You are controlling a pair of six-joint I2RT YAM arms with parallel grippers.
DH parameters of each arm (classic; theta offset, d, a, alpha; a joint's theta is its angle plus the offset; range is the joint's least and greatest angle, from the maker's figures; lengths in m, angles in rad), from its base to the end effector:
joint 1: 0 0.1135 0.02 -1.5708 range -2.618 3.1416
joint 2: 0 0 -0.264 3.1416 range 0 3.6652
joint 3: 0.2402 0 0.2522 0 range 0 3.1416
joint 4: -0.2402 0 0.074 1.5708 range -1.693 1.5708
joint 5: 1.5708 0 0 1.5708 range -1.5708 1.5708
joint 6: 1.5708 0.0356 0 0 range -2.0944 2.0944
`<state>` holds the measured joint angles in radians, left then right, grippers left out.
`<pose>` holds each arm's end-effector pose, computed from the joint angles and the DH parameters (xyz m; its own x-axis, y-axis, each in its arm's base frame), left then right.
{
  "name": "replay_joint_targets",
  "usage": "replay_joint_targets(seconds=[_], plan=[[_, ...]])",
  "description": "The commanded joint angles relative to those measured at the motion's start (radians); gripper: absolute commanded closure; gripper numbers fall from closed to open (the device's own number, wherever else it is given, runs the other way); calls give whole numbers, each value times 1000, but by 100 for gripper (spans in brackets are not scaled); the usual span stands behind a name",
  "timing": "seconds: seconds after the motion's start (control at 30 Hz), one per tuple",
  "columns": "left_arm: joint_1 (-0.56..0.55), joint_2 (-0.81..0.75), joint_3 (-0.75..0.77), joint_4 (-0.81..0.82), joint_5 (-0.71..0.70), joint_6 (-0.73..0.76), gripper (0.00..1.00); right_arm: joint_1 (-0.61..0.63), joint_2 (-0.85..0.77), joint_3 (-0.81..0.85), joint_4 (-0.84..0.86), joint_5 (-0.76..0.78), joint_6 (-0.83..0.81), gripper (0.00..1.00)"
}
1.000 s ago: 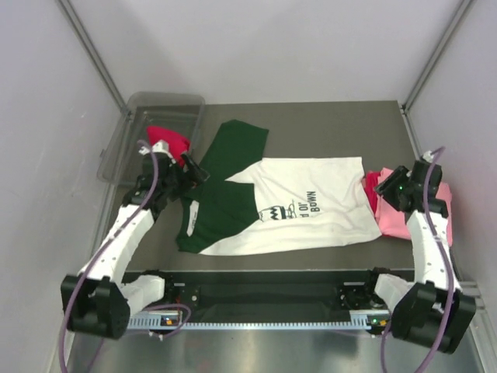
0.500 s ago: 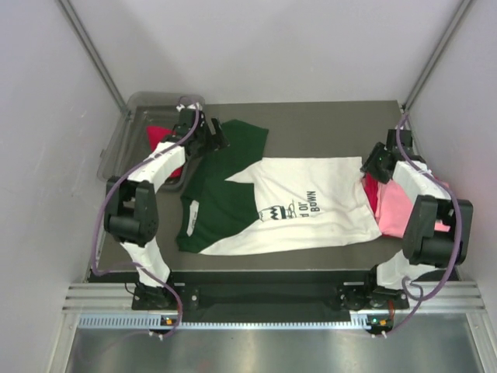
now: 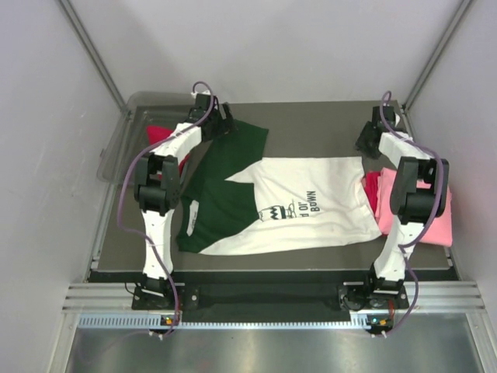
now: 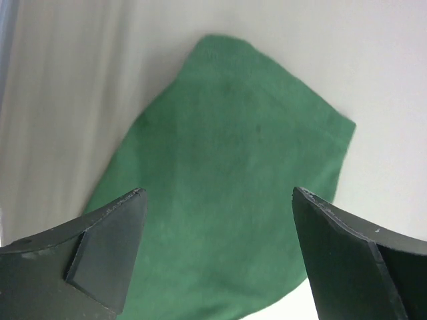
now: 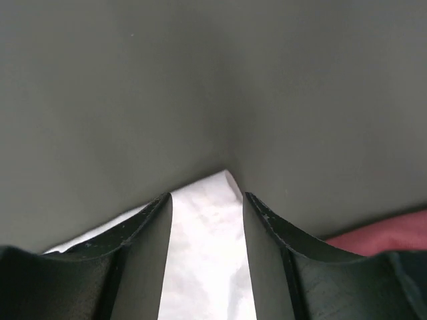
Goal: Fold and stack the t-shirts
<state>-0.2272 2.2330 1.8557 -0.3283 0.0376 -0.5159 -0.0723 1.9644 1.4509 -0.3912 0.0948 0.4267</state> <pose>0.5020 -0.1174 0.2162 -0.6744 -0.3501 -0.6501 -0.0916 0.9133 -0.3967 0.4303 -0.0345 0.2032 -0.6600 0.4609 -0.5933 0.4431 0.8765 0.1880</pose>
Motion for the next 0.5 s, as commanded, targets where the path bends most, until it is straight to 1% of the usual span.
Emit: replay_joint_targets(seconds=[0.0,0.1,0.17,0.2,0.27,0.33,0.37,0.4,0.43,0.47], plan=[[2,59,91,-14,-28,16,6,22,80,101,-37,68,-6,54],[2,105,149,-18,-28,17,6,29,116,109,-46,86,-6,54],[2,123,178,-14,-65,17,6,32,120,92,-25,74,-2,55],[3,138,186,-8,-73,19,6,32,126,83,-8,60,-2,58],[3,149,203,-3,-87,19,6,35,134,88,-15,30,0,59],[3,160,217,11,-90,17,6,42,126,85,-17,40,1,64],[3,163,218,20,-88,16,6,45,117,75,-8,45,0,72],[3,169,220,28,-84,13,6,43,96,48,5,45,4,90],[3,172,223,41,-82,11,6,43,88,39,24,49,6,95],[3,174,224,52,-79,10,6,42,82,34,26,55,4,98]])
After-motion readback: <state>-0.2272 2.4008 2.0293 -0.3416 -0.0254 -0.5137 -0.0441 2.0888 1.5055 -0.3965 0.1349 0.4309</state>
